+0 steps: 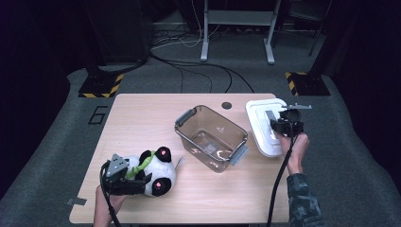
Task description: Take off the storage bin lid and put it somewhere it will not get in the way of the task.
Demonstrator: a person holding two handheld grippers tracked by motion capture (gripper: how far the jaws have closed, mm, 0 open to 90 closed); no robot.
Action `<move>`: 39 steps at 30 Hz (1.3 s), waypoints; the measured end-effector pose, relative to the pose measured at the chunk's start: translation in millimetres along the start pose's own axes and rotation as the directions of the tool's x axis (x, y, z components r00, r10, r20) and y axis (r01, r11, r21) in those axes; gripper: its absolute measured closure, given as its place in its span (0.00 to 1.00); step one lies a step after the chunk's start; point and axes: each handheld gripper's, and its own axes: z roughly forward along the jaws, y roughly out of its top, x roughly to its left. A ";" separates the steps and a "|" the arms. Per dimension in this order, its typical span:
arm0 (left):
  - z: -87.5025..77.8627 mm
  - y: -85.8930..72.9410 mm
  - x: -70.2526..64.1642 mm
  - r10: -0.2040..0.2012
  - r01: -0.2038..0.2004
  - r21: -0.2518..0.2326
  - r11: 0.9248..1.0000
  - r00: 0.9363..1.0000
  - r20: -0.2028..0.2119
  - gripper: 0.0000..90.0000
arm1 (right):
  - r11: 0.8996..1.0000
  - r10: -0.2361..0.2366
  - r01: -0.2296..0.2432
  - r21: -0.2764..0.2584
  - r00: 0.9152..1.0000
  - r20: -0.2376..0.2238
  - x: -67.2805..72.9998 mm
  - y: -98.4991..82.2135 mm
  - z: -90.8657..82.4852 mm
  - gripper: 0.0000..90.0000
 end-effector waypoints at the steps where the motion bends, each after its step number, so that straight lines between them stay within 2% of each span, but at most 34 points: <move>1: -0.1 0.0 0.0 0.000 0.000 0.000 1.000 1.000 0.000 0.00 | 1.000 0.002 -0.002 0.004 1.000 0.001 -0.7 -1.2 2.0 0.74; 14: -0.8 -1.0 1.6 -0.006 0.006 -0.005 1.000 1.000 -0.003 0.00 | 0.996 0.051 -0.052 0.071 0.999 0.013 -3.1 -20.2 35.2 0.74; 18: -0.7 -1.0 1.9 -0.006 0.006 -0.003 1.000 1.000 -0.004 0.00 | 0.992 0.087 -0.089 0.095 0.996 0.017 -2.8 -27.2 46.6 0.74; 24: -0.7 -0.9 2.2 -0.004 0.004 -0.006 1.000 1.000 -0.001 0.00 | 0.986 0.096 -0.099 0.136 0.995 0.027 1.9 -35.1 62.5 0.74; 32: -0.6 0.1 2.5 -0.003 0.003 -0.005 1.000 1.000 -0.001 0.00 | 0.983 0.105 -0.113 0.148 0.993 0.056 4.6 -41.9 77.5 0.74; 39: 0.2 0.0 3.4 -0.006 0.006 -0.007 1.000 1.000 -0.002 0.00 | 0.981 0.109 -0.117 0.153 0.992 0.058 6.3 -45.7 86.6 0.73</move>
